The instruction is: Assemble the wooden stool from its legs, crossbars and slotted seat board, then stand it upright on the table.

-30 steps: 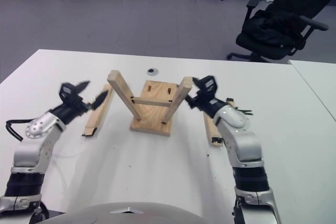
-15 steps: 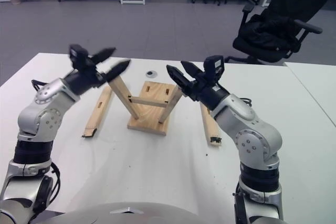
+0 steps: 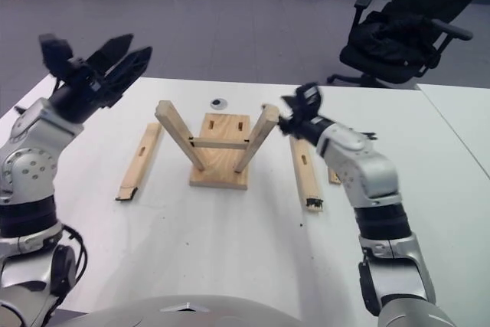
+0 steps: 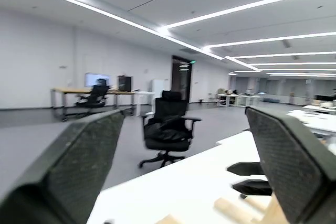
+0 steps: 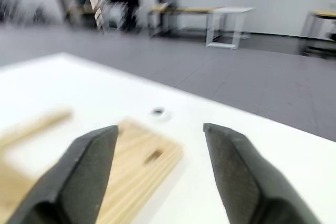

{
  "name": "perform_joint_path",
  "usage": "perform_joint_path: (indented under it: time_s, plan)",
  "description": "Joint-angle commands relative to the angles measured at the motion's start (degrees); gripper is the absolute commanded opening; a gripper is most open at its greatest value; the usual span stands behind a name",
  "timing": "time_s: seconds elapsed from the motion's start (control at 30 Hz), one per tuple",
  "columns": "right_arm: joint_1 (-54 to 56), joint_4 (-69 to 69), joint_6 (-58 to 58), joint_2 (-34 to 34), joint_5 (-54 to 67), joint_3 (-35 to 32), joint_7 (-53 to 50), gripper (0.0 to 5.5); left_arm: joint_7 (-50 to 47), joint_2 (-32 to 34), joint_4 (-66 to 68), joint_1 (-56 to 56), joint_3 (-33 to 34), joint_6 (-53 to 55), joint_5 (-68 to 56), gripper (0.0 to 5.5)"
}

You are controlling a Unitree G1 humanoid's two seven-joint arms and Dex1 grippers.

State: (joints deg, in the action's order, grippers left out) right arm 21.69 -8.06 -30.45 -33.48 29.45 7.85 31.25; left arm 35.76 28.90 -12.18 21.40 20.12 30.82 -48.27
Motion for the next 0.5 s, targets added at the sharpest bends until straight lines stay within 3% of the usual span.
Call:
perform_joint_path:
  time_s: [0.03, 0.1, 0.13, 0.3, 0.5]
  plan:
    - [-6.0, -21.0, -3.1, -2.6, 12.4, 0.4, 11.7, 3.04, 7.4, 12.2, 3.2, -14.3, 3.1, -2.4, 9.5, 4.24]
    - [-7.3, -29.5, -5.6, -1.8, 16.8, 2.0, 11.7, 3.04, 13.6, 17.4, 3.6, -24.2, -1.1, -5.5, 16.6, 4.24]
    - [-6.4, -28.5, -5.4, -0.8, 13.5, 3.2, 9.5, 3.04, 15.5, 18.5, 2.6, -26.8, -3.3, -6.3, 18.5, 4.24]
    - [-1.8, 3.6, 0.1, -4.4, -16.9, 7.1, -7.7, 3.04, 20.8, 21.6, -3.5, -26.7, -14.7, -7.0, 25.6, 4.24]
    - [-7.3, 6.9, 6.5, -6.9, -25.3, 12.9, 0.5, 3.04, 19.2, 20.6, 0.8, -18.1, -29.3, -10.3, 40.6, 4.24]
